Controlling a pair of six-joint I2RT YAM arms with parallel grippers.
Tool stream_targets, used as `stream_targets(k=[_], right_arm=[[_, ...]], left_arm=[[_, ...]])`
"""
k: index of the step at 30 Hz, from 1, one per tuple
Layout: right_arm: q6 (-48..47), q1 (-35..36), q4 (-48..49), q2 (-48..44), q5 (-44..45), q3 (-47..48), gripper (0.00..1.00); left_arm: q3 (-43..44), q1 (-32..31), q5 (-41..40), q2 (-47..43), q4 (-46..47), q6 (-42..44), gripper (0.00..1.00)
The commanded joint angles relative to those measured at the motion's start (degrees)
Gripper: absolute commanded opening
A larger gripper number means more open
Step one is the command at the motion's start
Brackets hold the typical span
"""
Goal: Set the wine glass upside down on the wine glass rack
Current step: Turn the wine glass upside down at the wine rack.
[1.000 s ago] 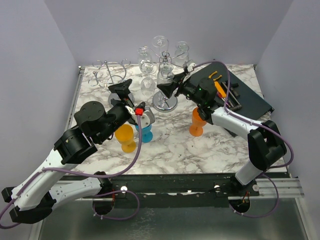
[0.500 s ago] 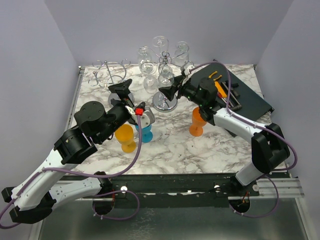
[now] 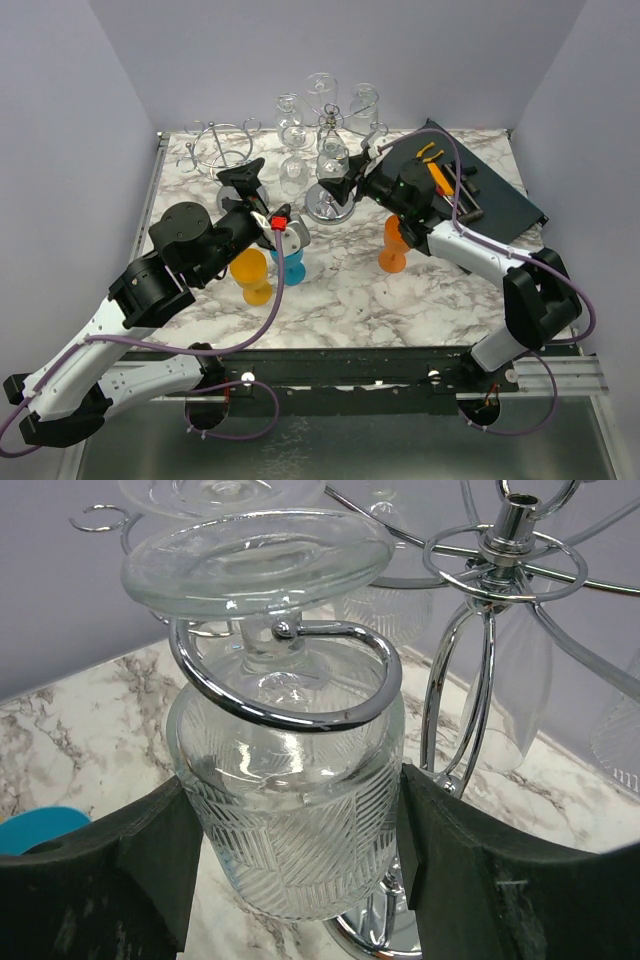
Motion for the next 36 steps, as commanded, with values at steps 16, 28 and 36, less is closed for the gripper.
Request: stream_targets(k=[16, 28, 36], right_arm=[[7.4, -0.4, 15.4, -4.3, 5.8, -7.5, 0.00], [8.0, -0.7, 11.7, -1.3, 4.7, -7.6, 0.60], [7.6, -0.7, 9.1, -2.2, 5.9, -8.5, 1.00]], left_arm=[[0.0, -0.2, -0.9, -0.6, -0.5, 0.2, 0.99], [-0.9, -0.2, -0.9, -1.1, -0.4, 0.1, 0.99], [-0.4, -0.2, -0.9, -0.4, -0.4, -0.7, 0.99]])
